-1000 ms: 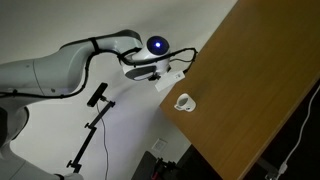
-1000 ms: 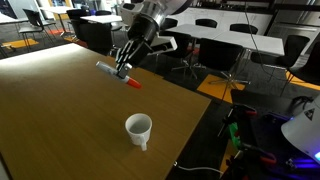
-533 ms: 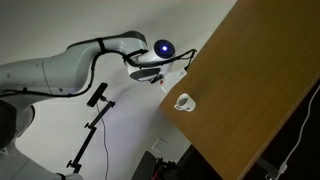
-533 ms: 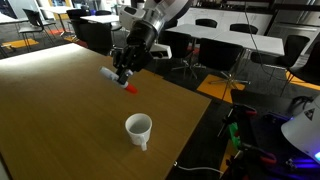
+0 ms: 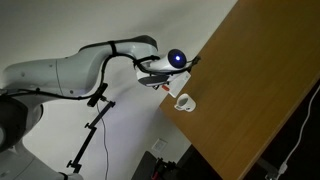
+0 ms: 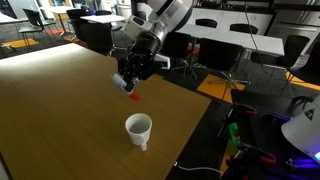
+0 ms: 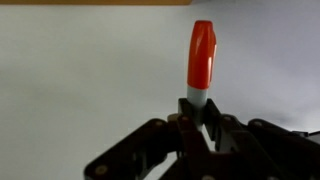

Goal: Pick the pen from the table, put it in the cup then place it back on the table

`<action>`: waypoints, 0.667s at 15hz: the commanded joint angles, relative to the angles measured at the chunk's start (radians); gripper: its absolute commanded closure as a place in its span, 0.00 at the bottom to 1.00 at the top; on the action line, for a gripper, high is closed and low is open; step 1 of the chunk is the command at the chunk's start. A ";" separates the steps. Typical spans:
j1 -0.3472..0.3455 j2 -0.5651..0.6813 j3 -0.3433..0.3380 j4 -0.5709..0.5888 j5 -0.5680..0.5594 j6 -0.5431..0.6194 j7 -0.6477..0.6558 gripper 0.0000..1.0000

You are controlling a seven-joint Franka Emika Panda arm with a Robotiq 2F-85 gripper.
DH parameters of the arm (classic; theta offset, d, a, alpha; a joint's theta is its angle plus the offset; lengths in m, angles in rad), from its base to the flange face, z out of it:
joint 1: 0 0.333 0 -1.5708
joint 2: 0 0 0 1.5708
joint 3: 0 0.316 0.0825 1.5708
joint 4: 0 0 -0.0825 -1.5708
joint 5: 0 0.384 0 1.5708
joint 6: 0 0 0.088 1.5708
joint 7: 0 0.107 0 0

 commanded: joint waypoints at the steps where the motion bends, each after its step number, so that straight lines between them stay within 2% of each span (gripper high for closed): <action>1: 0.022 0.012 -0.029 0.002 0.010 -0.031 -0.019 0.81; 5: 0.020 0.036 -0.033 0.002 0.015 -0.048 -0.037 0.81; 6: 0.020 0.036 -0.033 0.002 0.015 -0.048 -0.037 0.95; 10: 0.018 0.037 -0.038 -0.020 0.040 -0.033 -0.091 0.95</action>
